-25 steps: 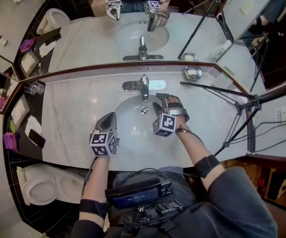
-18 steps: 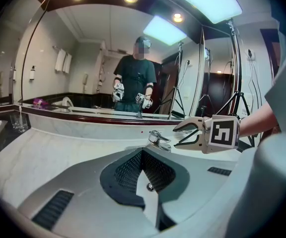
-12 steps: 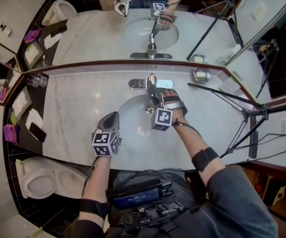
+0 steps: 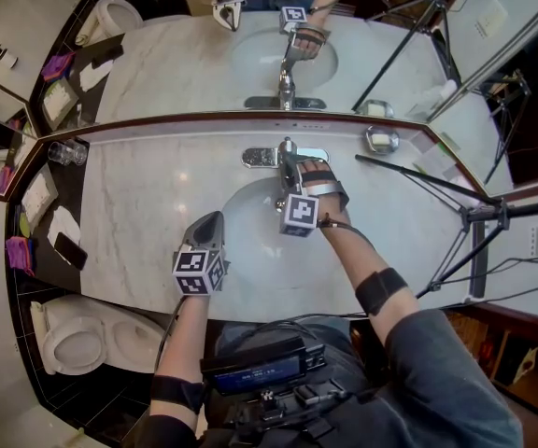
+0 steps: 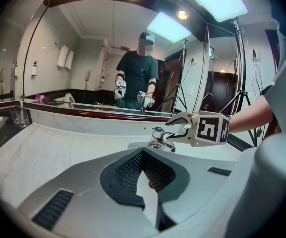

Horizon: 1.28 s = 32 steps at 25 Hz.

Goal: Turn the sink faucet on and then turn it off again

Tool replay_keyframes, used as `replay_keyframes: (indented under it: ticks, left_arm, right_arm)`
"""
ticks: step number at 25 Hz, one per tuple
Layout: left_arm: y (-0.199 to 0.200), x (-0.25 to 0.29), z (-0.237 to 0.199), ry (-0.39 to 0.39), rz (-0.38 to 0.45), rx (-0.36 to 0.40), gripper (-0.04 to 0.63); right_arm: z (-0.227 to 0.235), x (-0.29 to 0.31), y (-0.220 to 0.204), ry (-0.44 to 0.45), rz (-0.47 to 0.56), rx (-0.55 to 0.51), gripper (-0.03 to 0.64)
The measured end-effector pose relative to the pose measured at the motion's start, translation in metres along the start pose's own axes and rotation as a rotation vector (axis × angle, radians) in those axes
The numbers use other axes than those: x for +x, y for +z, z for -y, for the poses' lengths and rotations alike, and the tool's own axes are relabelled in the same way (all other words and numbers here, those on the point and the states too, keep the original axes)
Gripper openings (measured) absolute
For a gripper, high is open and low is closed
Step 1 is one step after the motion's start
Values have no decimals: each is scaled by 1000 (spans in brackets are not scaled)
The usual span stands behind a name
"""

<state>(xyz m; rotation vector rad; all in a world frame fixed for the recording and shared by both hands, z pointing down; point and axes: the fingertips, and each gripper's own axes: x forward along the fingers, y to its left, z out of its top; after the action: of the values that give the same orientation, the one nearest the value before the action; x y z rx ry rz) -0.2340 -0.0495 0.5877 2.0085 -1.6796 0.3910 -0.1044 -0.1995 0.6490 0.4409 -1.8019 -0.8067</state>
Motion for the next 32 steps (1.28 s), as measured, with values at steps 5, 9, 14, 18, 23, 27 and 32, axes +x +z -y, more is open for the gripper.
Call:
replay_keyframes:
  ticks: [5,9,14,18,23,27,32]
  left_arm:
    - [-2,1,-1,0,-7,-2,0]
    - [-3,1,-3,1,-10,0,0]
    - [-3,2,-3,2,-12,-2,0]
    - [-2,2,-3,0,-7,-5,0]
    - [1,3,-1,-7,-3,-3,0]
    - [0,3,0,-4,-3,-4,0]
    - [0,1,1,0,-2,-5,0]
  right_arm:
    - [0,3,2,45,4,2,217]
    - [-2,5,3,67,12,3,163]
    - [24,3,5,35,27,49,149]
    - [42,9,9,81,30,118,144]
    - [41,9,9,92,23,120,141]
    - [41,9,7,87,20,121,141]
    - [40,10,6,86,8,118,141]
